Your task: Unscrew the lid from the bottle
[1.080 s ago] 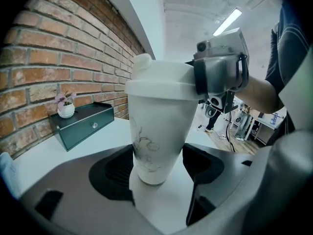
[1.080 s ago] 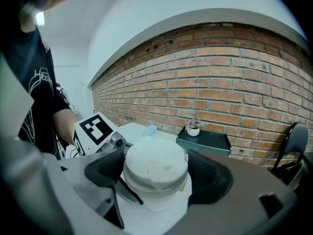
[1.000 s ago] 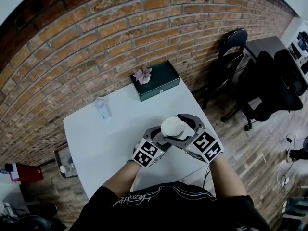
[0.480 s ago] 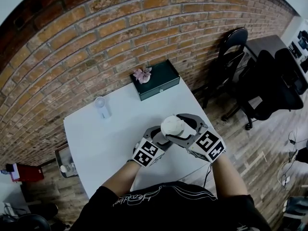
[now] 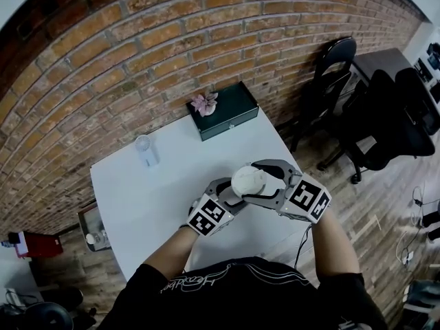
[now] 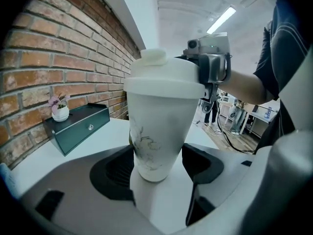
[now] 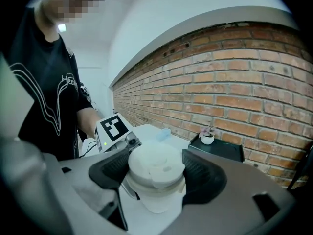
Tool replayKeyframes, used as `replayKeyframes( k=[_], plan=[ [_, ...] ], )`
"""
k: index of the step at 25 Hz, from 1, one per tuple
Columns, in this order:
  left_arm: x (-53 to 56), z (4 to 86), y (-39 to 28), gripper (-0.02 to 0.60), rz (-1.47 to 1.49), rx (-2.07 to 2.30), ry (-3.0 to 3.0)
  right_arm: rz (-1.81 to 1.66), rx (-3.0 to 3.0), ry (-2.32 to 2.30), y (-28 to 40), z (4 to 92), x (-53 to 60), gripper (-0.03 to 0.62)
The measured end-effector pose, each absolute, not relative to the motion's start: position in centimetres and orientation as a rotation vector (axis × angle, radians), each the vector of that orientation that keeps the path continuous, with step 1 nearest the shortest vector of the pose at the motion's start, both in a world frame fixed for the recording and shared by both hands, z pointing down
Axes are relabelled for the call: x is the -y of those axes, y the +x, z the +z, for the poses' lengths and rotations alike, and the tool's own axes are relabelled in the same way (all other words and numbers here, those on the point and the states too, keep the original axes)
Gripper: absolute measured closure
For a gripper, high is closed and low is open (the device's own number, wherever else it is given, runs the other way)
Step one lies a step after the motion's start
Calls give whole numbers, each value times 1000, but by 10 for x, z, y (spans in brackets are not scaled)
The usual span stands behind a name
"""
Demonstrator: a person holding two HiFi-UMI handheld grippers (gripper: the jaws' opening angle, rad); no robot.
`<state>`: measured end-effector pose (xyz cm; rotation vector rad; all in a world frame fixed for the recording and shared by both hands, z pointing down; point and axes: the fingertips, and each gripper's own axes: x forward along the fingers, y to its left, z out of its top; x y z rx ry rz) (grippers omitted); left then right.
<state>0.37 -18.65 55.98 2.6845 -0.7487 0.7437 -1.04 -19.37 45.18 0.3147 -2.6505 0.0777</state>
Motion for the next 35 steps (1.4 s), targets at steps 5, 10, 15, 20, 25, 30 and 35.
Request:
replayKeyframes(
  k=[5,10,15,20,25,30,35],
  plan=[
    [186,561,-1,256,721,696,2670,84,2778,244,-10,419,189,260],
    [184,559,1,255,728,689,2685,110,2774,300,1,417,195,260],
    [184,561,6,255,753,717,2690,194,2832,395,7,410,197,258],
    [186,561,6,255,740,739,2678,217,2862,493,14,395,198,258],
    [183,547,-2,255,711,785,2672,219,2874,573,20,375,197,258],
    [174,529,-31,255,678,860,2654,164,2911,684,22,345,195,258],
    [159,491,-61,262,533,977,2628,69,2936,762,23,306,180,258]
  ],
)
